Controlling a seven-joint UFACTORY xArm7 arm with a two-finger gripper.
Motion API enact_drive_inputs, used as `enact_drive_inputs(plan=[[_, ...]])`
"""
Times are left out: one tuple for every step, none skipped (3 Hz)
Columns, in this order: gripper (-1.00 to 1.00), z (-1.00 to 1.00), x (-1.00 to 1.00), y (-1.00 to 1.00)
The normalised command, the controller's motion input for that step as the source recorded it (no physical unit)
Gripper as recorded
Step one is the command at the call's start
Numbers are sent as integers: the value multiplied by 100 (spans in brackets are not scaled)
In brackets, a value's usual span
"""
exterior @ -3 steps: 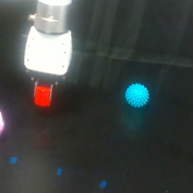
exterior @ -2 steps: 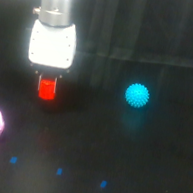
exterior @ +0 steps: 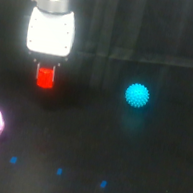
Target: Pick up the red object from the table
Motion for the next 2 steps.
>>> enact_drive_inputs(plan=[[-98,93,4,59],[-100,84,29,28]])
